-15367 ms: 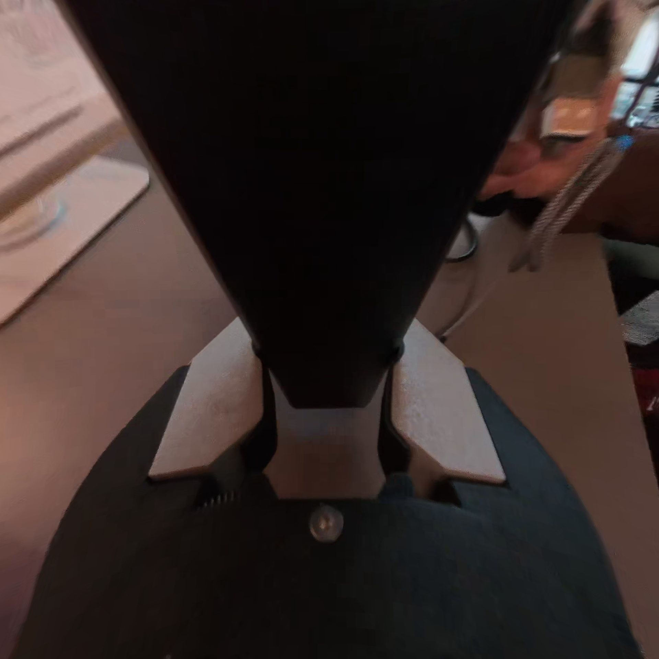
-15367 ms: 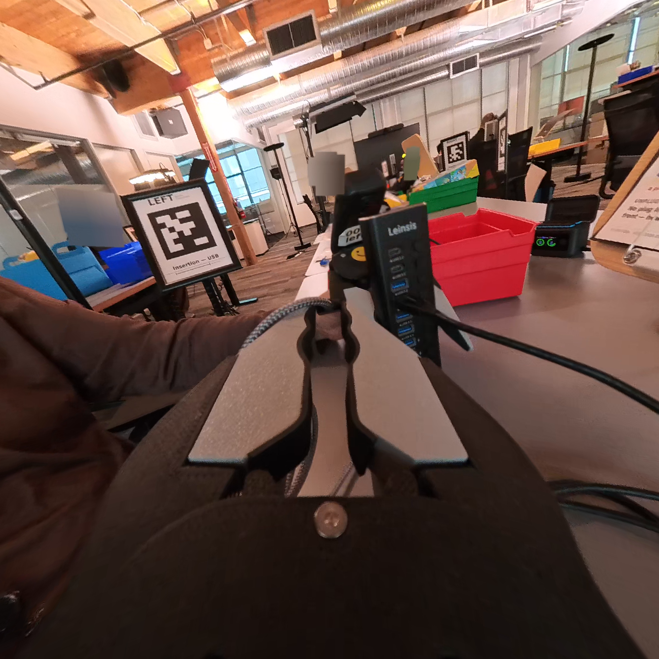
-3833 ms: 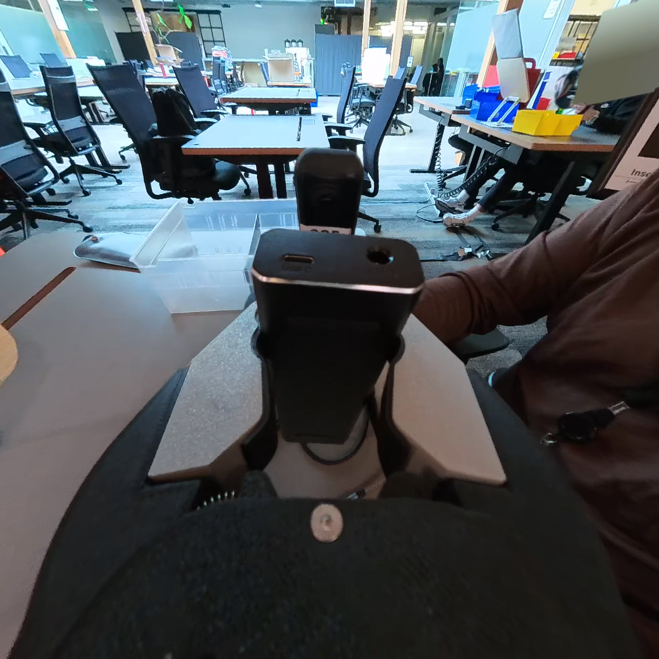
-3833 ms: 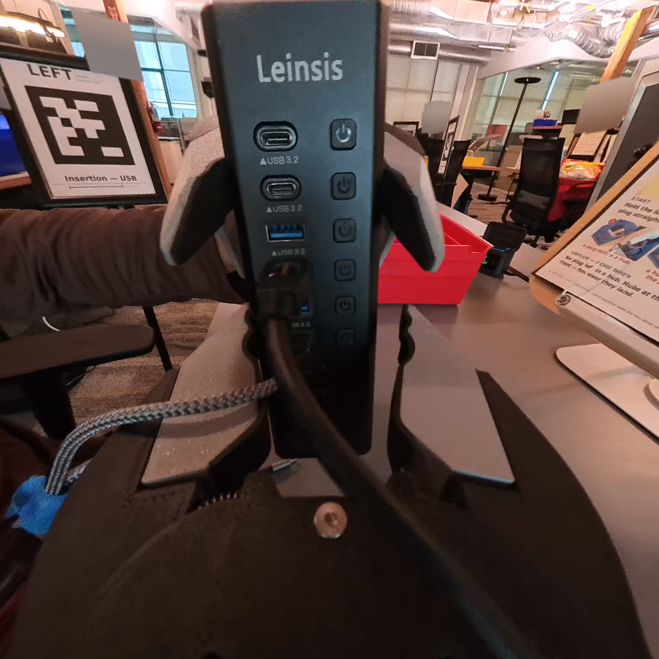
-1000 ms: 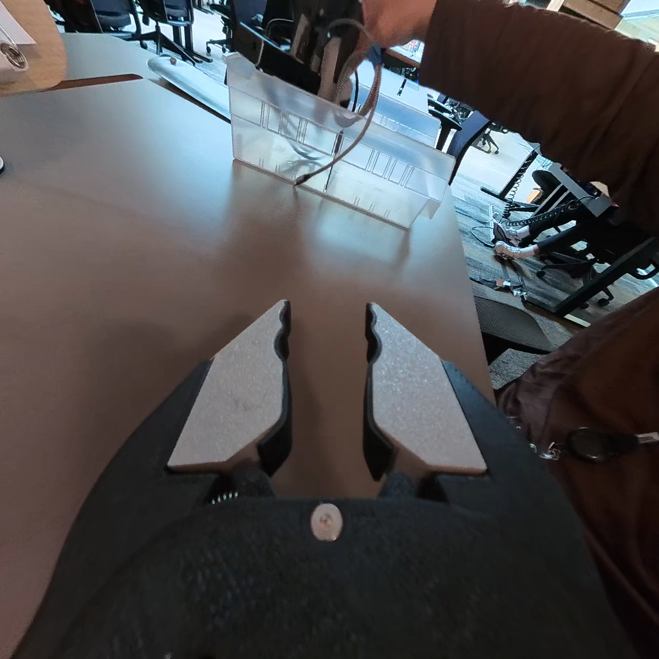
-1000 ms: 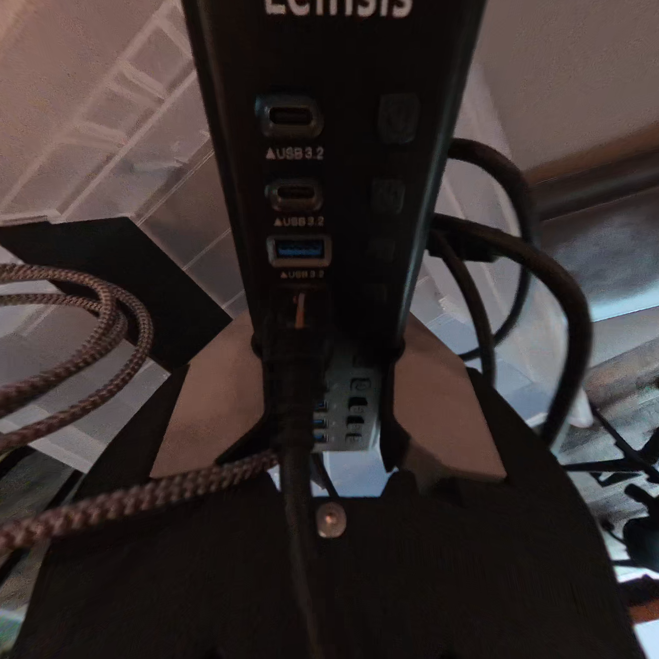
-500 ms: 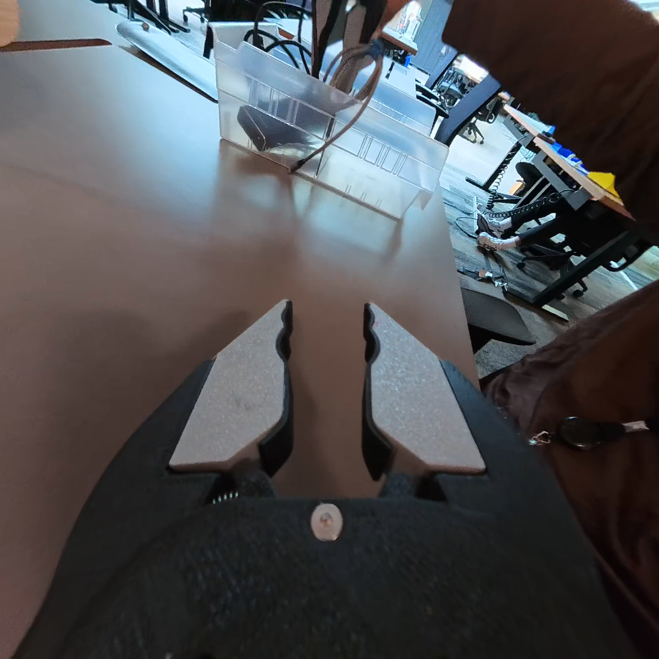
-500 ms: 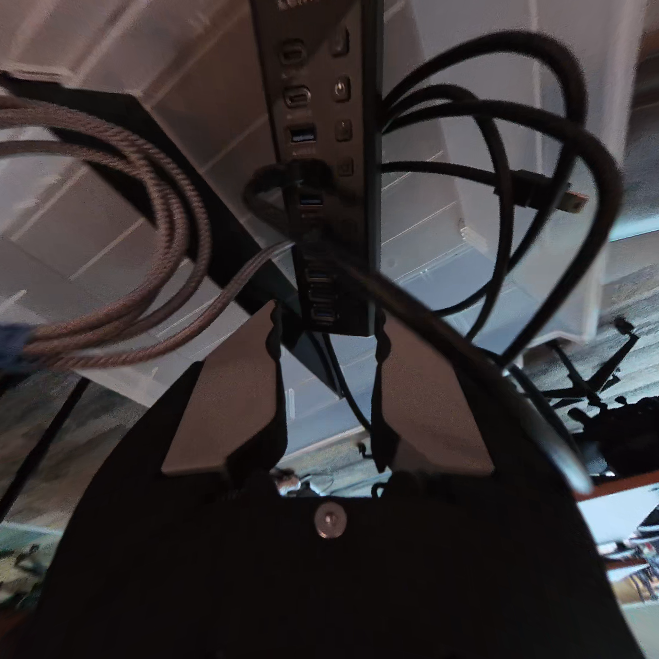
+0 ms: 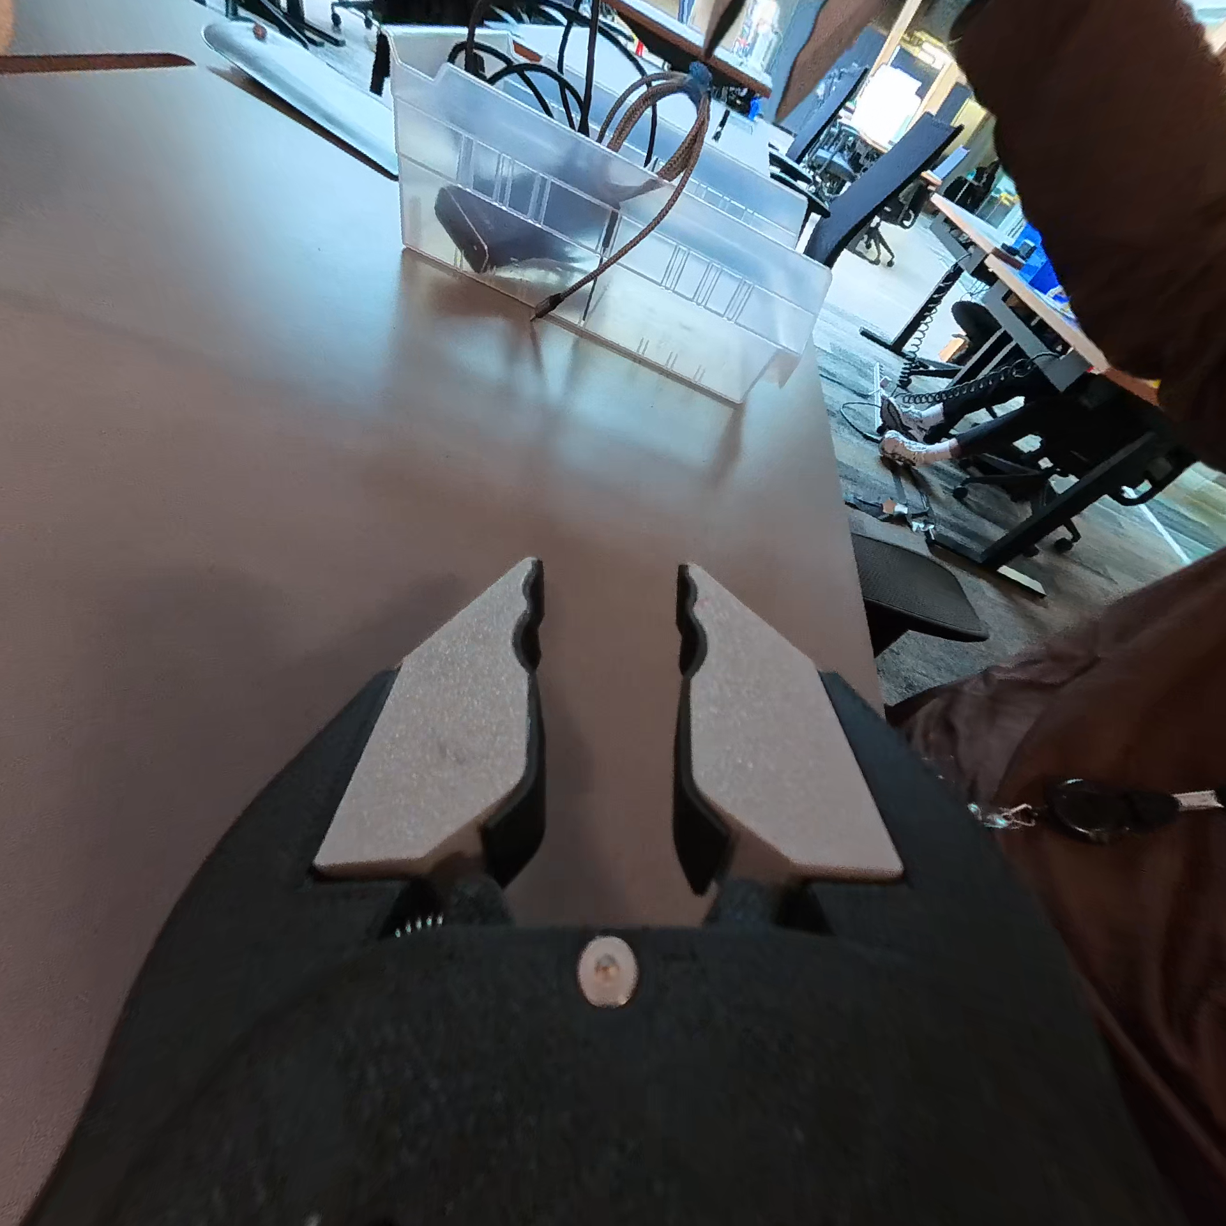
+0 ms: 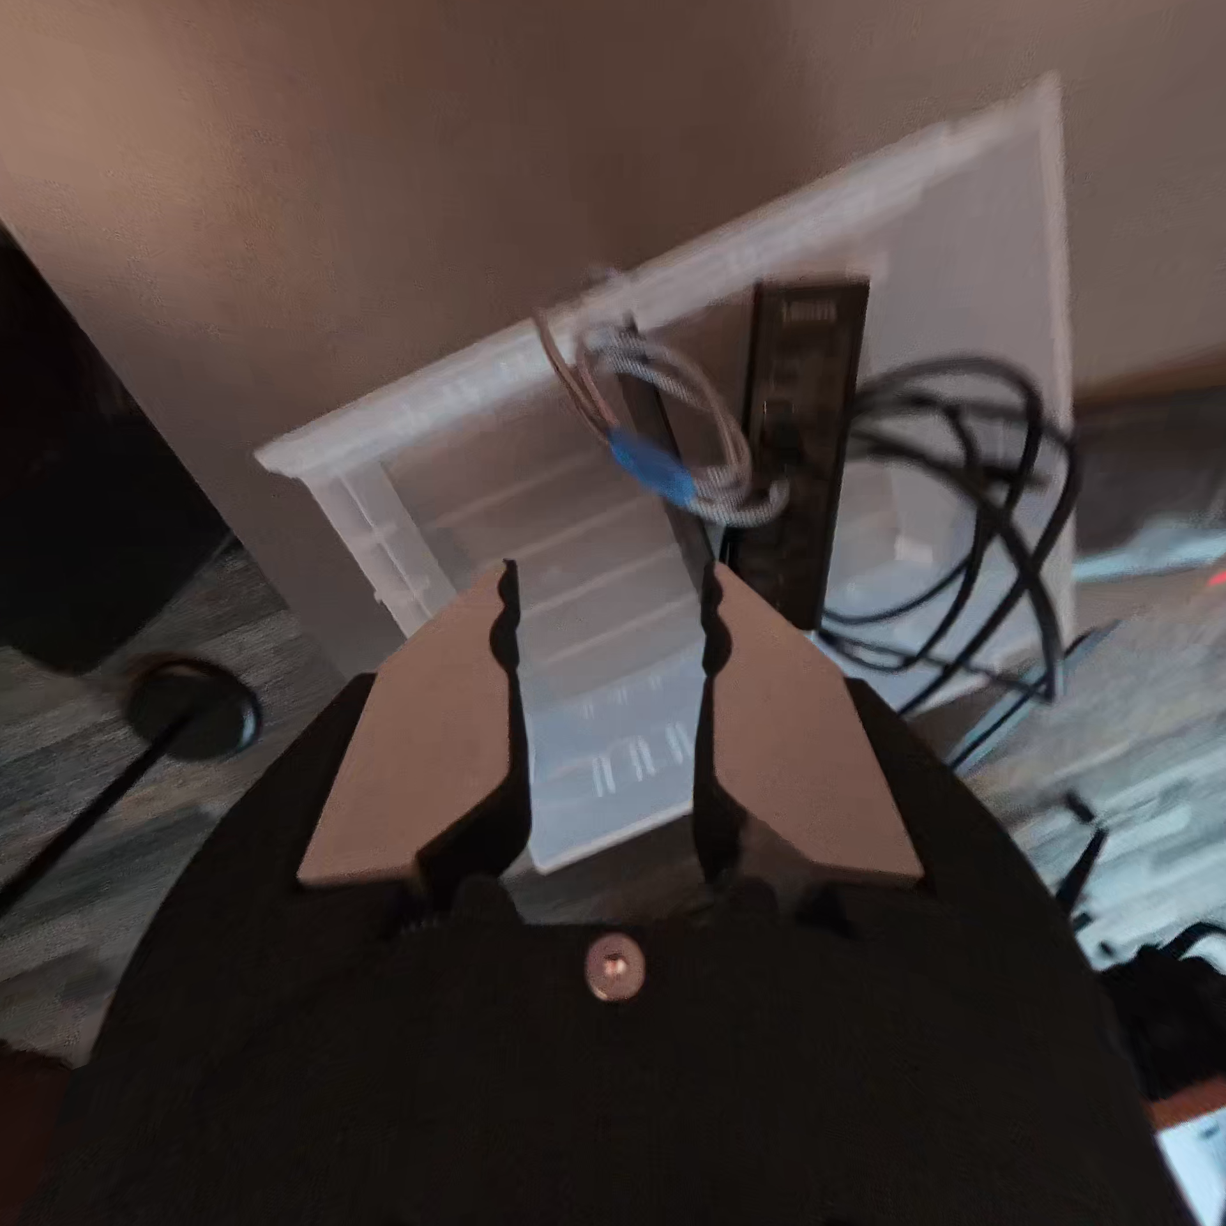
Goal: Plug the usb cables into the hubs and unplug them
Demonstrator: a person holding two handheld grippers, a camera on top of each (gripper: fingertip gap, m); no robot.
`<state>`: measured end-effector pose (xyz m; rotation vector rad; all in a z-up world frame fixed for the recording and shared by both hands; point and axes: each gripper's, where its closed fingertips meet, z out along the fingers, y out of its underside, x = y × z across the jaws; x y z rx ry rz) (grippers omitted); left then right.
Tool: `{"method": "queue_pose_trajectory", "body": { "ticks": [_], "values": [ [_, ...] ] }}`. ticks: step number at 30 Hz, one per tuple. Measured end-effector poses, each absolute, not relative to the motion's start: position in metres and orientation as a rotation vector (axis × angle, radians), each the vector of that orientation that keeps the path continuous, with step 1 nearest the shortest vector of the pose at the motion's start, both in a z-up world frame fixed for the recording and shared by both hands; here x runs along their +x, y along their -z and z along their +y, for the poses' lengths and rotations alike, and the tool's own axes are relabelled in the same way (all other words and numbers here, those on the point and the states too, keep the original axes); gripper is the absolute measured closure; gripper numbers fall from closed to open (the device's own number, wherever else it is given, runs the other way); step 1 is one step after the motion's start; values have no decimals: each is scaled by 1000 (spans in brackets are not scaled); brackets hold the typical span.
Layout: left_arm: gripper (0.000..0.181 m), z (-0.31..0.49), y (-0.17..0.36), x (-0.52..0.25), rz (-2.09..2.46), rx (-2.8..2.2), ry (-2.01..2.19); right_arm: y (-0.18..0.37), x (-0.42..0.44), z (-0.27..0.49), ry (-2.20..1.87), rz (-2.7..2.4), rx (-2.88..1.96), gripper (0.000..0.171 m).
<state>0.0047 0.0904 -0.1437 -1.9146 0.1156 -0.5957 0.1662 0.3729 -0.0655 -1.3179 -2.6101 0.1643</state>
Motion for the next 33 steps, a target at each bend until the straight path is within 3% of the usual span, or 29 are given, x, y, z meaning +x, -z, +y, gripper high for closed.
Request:
{"method": "queue_pose_trajectory", "body": {
  "ticks": [5,11,17,21,25,26,28,32,33],
  "values": [
    [143,90,145,5,112,-1922,608,80,133,329,-72,-2618,-1031,107],
    [143,88,139,0,70,-1874,651,92,121,348,108,-2621,-1094,171],
    [143,88,141,2,82,-1890,646,34,116,413,-41,-2299,-1352,171],
    [143,89,146,5,104,-1925,630,47,127,448,33,-2228,-1501,171],
    [143,88,145,5,98,-1919,641,58,129,388,-287,-2415,-1405,166],
    [143,88,144,4,91,-1914,650,59,132,367,-372,-2474,-1383,139],
    [143,88,144,3,81,-1909,669,69,138,339,-367,-2583,-1349,124],
    [143,89,146,6,91,-1924,673,105,144,316,-127,-2750,-1222,124],
    [143,89,146,6,94,-1924,671,106,144,305,-194,-2787,-1235,139]
  ]
}}
